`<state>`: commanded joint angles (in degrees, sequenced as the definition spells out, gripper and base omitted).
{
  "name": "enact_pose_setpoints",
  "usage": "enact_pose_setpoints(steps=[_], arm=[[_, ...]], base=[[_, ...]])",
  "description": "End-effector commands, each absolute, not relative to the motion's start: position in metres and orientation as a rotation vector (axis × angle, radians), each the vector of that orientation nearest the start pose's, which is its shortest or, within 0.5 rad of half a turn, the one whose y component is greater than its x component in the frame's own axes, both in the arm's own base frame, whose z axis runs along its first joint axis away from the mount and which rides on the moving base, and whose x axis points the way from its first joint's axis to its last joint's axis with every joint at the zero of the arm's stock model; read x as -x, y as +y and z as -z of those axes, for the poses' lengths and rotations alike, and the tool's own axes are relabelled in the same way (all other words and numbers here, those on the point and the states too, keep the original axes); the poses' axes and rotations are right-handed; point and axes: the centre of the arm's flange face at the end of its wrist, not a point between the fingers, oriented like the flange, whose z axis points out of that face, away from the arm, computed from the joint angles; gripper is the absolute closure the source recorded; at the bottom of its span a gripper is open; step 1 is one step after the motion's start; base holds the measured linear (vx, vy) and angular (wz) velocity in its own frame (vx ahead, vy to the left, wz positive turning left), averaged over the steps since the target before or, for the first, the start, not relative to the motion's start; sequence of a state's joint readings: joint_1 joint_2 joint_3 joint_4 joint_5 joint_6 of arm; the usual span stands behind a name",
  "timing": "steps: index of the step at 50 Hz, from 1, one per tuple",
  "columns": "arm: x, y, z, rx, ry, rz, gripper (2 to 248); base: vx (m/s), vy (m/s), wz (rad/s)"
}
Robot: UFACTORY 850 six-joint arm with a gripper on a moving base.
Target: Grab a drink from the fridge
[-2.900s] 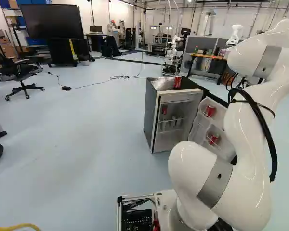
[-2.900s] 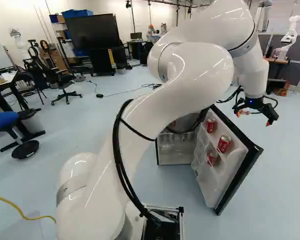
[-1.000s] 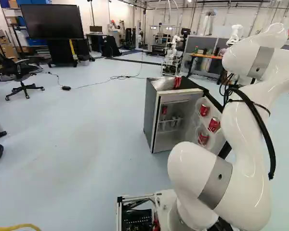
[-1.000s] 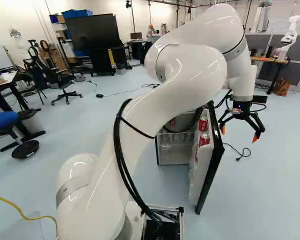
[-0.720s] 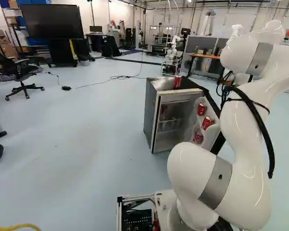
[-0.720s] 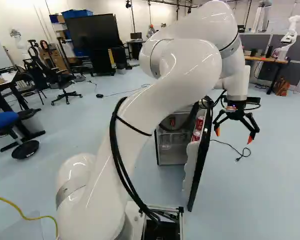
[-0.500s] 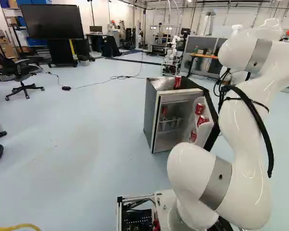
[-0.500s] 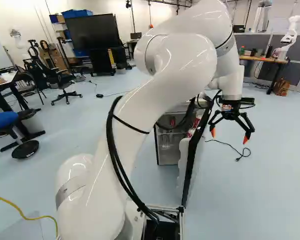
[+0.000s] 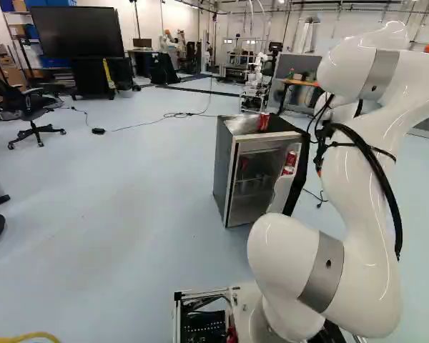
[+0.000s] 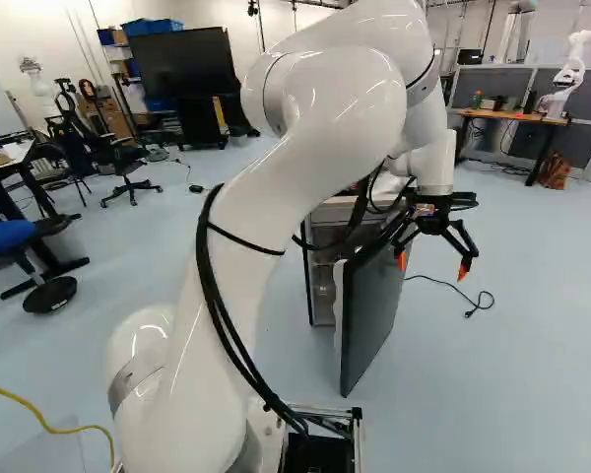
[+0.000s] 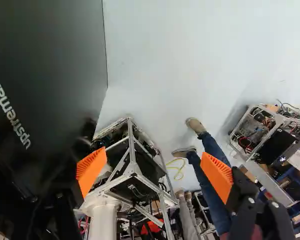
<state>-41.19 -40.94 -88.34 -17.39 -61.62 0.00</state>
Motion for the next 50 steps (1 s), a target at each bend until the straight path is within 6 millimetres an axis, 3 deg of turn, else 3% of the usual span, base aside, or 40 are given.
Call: enact_pose_setpoints(steps=[24,50], arm=[[-0.471,-0.399,-0.391,3.141,0.762,-0.55,3],[-0.468,-0.355,-0.384,3.236,0.608,-0.422,3]], base=[[0.0,0.0,0.0],[0.0,0.0,0.0]])
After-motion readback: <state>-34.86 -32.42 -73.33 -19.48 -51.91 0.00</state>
